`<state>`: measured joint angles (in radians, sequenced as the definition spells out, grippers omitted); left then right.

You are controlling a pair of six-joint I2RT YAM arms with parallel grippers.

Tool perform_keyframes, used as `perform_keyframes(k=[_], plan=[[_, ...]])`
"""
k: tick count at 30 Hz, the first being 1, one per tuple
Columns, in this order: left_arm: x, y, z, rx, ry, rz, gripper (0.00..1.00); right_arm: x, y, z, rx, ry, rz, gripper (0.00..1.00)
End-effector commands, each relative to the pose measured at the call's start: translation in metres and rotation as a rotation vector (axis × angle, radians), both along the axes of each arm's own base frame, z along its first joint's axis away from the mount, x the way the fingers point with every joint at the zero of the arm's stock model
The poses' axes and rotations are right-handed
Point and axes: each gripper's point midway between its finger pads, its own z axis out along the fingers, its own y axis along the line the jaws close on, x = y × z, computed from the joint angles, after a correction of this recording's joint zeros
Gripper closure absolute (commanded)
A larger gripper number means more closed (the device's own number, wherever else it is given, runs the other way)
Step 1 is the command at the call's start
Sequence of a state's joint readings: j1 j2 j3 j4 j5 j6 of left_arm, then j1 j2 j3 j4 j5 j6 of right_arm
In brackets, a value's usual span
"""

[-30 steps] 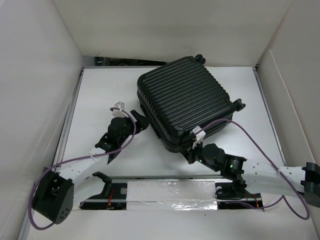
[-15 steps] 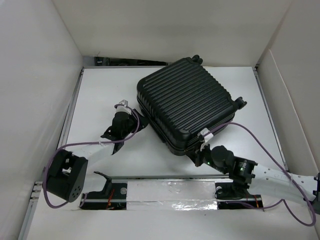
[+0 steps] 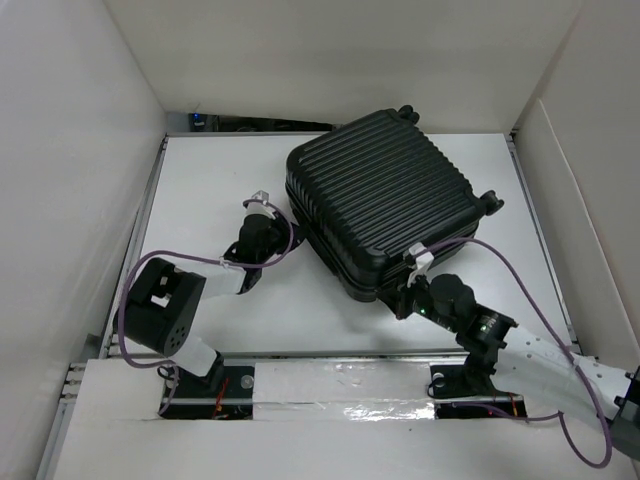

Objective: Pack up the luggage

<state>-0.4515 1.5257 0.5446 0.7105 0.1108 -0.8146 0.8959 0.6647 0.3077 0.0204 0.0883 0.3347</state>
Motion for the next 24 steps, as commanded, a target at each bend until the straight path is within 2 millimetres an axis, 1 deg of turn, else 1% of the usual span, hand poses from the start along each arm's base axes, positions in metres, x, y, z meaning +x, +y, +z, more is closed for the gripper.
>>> perform_keyframes(k=[1,2,3,4,6,7,10,11,12,13,14,16,17,18,20,21,23,24], plan=[[-0.013,-0.021,0.002,-0.047,-0.034,-0.107,1.00,0.029,-0.003,0.054,0.095,-0.147,-0.030,1.00],[-0.014,-0.021,0.001,-0.049,-0.036,-0.112,1.00,0.032,-0.007,0.054,0.094,-0.146,-0.040,1.00],[-0.019,-0.021,-0.003,-0.049,-0.025,-0.123,1.00,0.038,-0.017,0.053,0.085,-0.146,-0.079,1.00],[-0.027,-0.029,-0.005,-0.046,-0.029,-0.154,1.00,0.038,-0.019,0.053,0.085,-0.147,-0.066,1.00],[-0.037,-0.032,-0.011,-0.032,-0.018,-0.171,1.00,0.037,-0.026,0.051,0.085,-0.145,-0.072,1.00],[-0.043,-0.038,-0.011,-0.036,-0.017,-0.196,1.00,0.041,-0.033,0.050,0.083,-0.144,-0.092,1.00],[-0.059,-0.049,-0.013,-0.034,-0.022,-0.228,1.00,0.044,-0.036,0.051,0.087,-0.155,-0.082,1.00],[-0.073,-0.062,-0.011,-0.039,-0.025,-0.271,1.00,0.038,-0.026,0.053,0.098,-0.150,-0.012,1.00],[-0.080,-0.066,-0.013,-0.036,-0.022,-0.277,1.00,0.037,-0.020,0.056,0.110,-0.156,0.022,1.00],[-0.087,-0.071,-0.012,-0.042,-0.024,-0.291,1.00,0.036,-0.011,0.052,0.105,-0.125,0.055,1.00],[-0.100,-0.082,-0.007,-0.062,-0.027,-0.320,1.00,0.024,0.006,0.050,0.107,-0.105,0.131,1.00],[-0.109,-0.085,-0.004,-0.086,-0.034,-0.324,1.00,0.010,0.028,0.050,0.111,-0.094,0.202,1.00],[-0.109,-0.085,0.001,-0.102,-0.041,-0.317,1.00,-0.008,0.048,0.048,0.106,-0.081,0.269,1.00],[-0.113,-0.087,0.002,-0.103,-0.043,-0.323,1.00,-0.017,0.057,0.049,0.106,-0.078,0.303,1.00],[-0.112,-0.084,0.006,-0.104,-0.054,-0.308,1.00,-0.035,0.072,0.047,0.095,-0.066,0.383,1.00],[-0.109,-0.082,0.007,-0.099,-0.061,-0.290,1.00,-0.048,0.081,0.053,0.102,-0.072,0.431,1.00],[-0.107,-0.080,0.010,-0.093,-0.067,-0.278,1.00,-0.055,0.087,0.059,0.114,-0.080,0.466,1.00],[-0.106,-0.080,0.010,-0.094,-0.068,-0.273,1.00,-0.055,0.093,0.065,0.140,-0.094,0.479,1.00]])
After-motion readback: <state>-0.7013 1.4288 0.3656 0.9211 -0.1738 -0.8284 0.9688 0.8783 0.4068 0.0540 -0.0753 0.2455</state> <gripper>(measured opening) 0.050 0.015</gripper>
